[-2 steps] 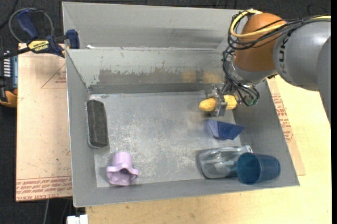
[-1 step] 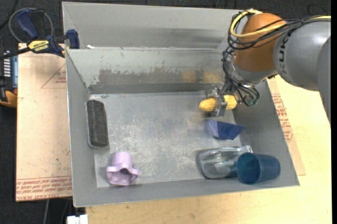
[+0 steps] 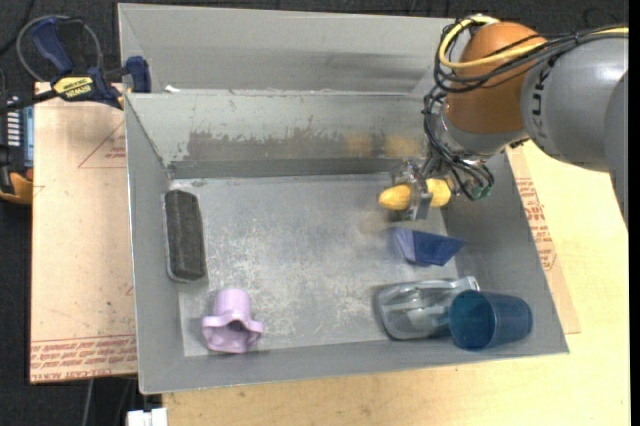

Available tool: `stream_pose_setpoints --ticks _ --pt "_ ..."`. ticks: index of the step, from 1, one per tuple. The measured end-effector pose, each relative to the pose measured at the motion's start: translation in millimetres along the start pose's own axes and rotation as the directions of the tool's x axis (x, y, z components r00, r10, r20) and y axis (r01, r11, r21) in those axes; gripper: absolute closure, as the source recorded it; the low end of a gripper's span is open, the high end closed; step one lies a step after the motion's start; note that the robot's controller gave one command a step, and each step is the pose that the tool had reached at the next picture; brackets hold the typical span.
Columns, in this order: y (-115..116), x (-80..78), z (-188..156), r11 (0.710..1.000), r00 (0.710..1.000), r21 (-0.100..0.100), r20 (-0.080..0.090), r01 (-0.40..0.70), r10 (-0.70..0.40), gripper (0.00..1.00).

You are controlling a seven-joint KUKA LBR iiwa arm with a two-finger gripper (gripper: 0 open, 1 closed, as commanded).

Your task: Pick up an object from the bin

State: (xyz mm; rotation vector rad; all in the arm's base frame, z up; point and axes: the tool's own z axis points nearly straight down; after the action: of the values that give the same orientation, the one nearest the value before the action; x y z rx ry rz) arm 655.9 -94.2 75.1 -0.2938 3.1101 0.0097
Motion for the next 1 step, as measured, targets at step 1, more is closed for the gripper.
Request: stream_pose_setpoints --ticks 1 --pt "0.1 -0.7 -6.1 1.0 1.0 0.0 0.002 -0.001 0.001 1.0"
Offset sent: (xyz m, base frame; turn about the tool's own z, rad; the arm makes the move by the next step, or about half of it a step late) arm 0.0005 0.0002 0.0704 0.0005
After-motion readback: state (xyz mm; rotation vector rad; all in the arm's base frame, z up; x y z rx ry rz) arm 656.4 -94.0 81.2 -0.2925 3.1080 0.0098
